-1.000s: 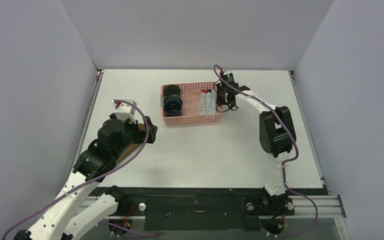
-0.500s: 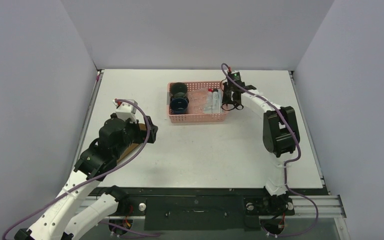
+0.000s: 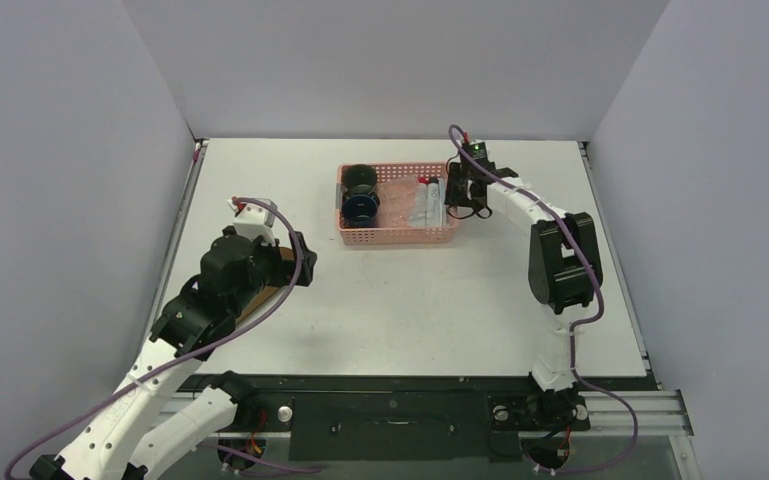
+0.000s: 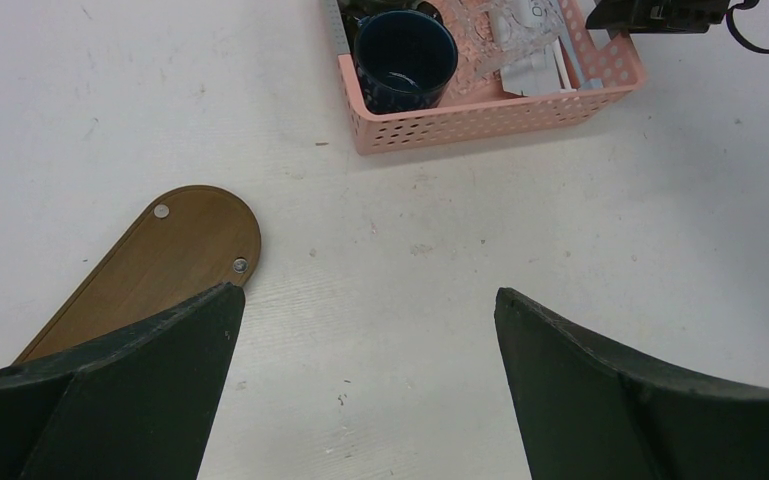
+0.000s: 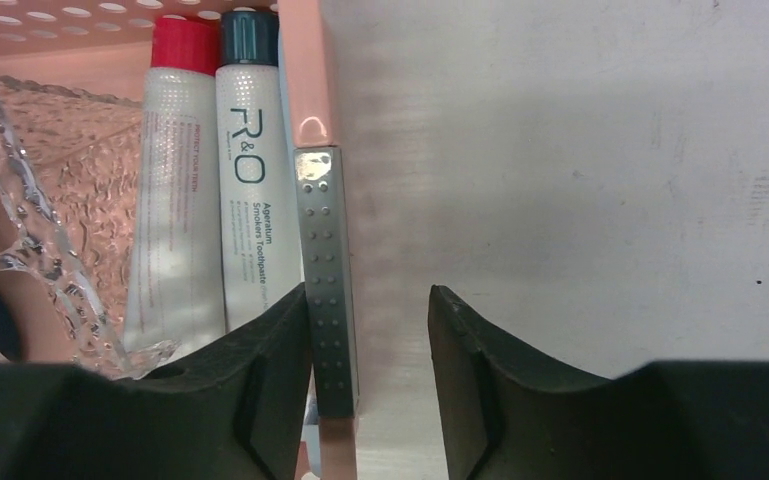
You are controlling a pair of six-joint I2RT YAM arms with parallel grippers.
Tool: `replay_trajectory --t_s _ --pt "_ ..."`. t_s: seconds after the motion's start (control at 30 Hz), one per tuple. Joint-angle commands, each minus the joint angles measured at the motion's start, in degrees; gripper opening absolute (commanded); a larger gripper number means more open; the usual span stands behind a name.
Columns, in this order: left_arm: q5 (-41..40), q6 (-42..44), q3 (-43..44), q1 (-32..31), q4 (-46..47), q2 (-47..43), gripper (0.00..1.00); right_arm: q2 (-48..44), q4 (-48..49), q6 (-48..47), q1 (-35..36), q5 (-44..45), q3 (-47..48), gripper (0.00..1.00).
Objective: Prepare toiletry sets of a toothbrush and toothpaste on the tray
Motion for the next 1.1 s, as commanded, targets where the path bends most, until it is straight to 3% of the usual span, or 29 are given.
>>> replay_trajectory --t_s 0.0,0.33,0.57,0.73,1.07 --pt "-0.67 0.1 0.26 0.36 1.12 0.03 0.96 -3.18 0.07 -0.92 -0.44 2.26 2.09 0.45" --pt "-3.98 -2.96 0.11 0.19 0.51 0.06 0.96 -12.64 -1.35 -2.23 2.22 6.97 -2.01 0.49" --pt "-11.45 -11.6 -0.51 0.47 -2.0 0.88 0.96 -21.82 -2.37 -4.23 8.98 11.82 -5.27 0.49" --pt "-12.54 -16.69 -1.84 1.28 -3.35 3.45 0.96 -26.46 -1.77 -4.05 14.08 11.86 -8.23 0.49" --pt "-9.98 -25.82 -4.94 12.78 -2.27 9.78 0.96 -34.03 2.29 -2.04 23.46 10.82 -16.82 0.49"
